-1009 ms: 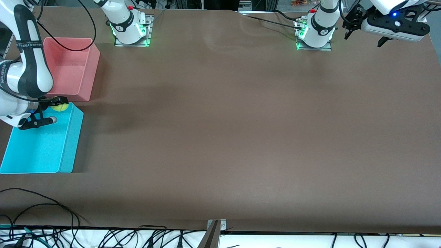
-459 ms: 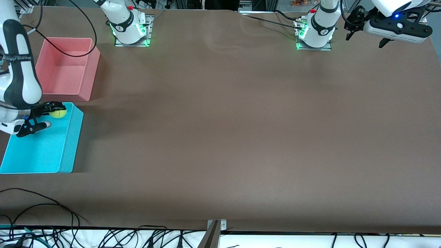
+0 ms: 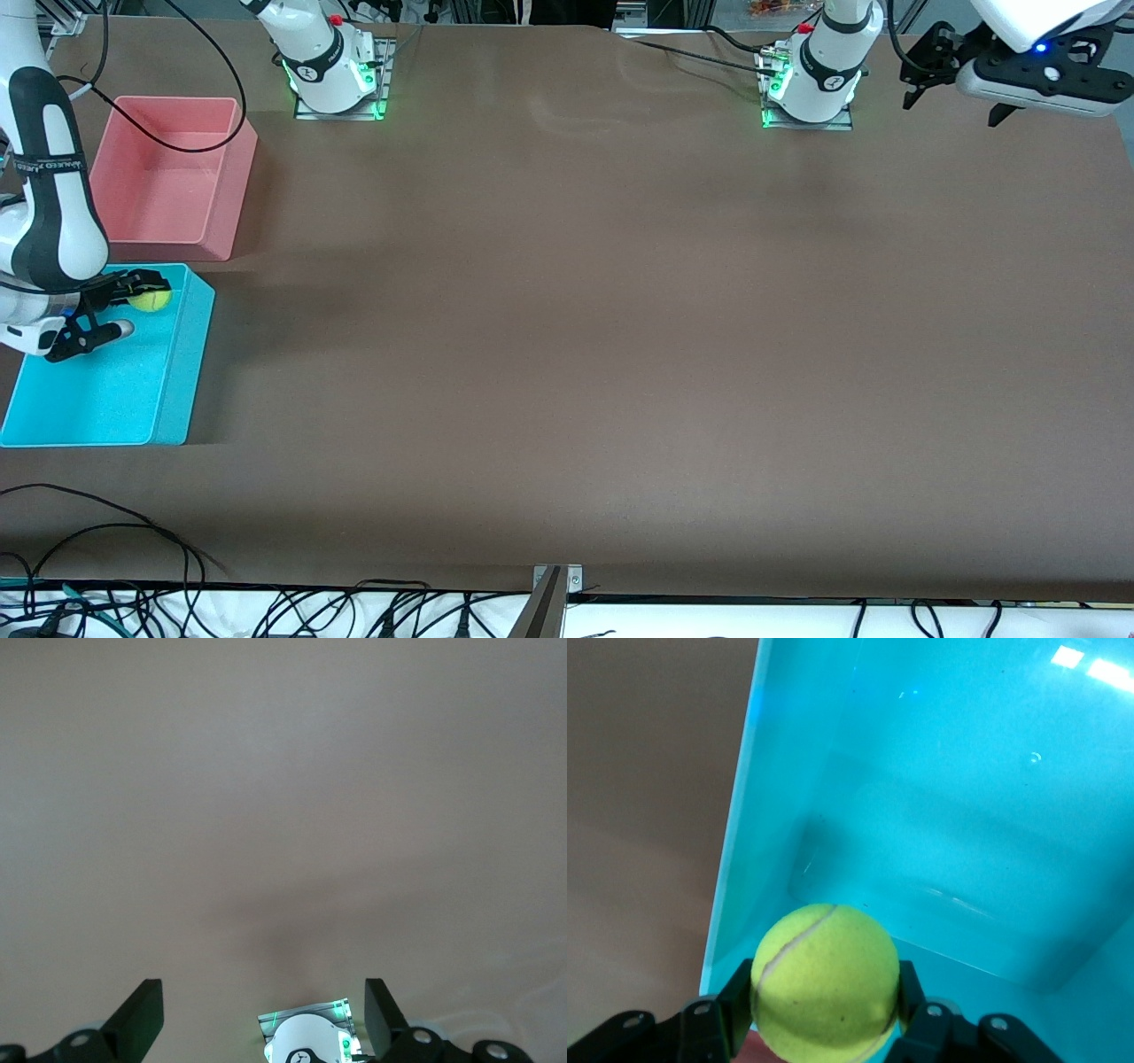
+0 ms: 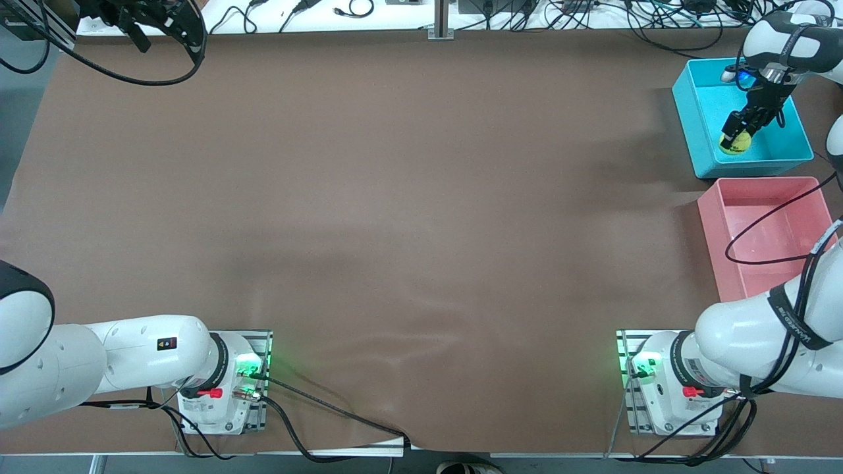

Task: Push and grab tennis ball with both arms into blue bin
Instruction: 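Open the right gripper to drop the ball into the cyan bin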

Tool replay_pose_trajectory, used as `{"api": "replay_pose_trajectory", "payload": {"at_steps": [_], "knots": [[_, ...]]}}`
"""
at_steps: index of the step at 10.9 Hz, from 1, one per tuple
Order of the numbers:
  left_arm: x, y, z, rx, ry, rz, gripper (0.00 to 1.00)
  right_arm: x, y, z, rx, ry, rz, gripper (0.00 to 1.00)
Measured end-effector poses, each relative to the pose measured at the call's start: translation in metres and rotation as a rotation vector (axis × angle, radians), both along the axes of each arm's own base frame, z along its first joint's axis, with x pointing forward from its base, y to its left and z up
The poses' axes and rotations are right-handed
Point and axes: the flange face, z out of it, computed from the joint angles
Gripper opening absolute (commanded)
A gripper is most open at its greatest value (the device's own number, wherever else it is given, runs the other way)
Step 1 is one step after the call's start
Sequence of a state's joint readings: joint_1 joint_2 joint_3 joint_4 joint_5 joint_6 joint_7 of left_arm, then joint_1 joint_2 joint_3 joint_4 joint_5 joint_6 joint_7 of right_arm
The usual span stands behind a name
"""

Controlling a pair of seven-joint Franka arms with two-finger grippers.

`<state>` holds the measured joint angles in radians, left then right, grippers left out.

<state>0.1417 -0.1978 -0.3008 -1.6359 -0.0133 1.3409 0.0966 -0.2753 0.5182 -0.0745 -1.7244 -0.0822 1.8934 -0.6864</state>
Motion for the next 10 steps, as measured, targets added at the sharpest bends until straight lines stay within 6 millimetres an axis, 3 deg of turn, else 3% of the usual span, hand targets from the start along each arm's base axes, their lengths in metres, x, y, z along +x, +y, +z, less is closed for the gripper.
{"api": "replay_pose_trajectory", "payload": {"at_steps": [2, 7, 9, 10], "knots": [[0.004, 0.013, 0.0, -0.003, 0.001, 0.025, 1.0, 0.0, 0.0, -0.002, 0.002, 0.004, 0.002, 0.29], [0.005, 0.013, 0.002, -0.005, -0.003, 0.026, 1.0, -0.009, -0.011, -0.033, 0.021, 0.05, -0.004, 0.31], [0.005, 0.013, 0.002, -0.005, -0.003, 0.026, 1.0, -0.011, -0.016, -0.039, 0.027, 0.055, -0.003, 0.66], [0.005, 0.013, 0.002, -0.005, -0.003, 0.026, 1.0, -0.011, -0.016, -0.04, 0.028, 0.055, -0.002, 0.75]]}}
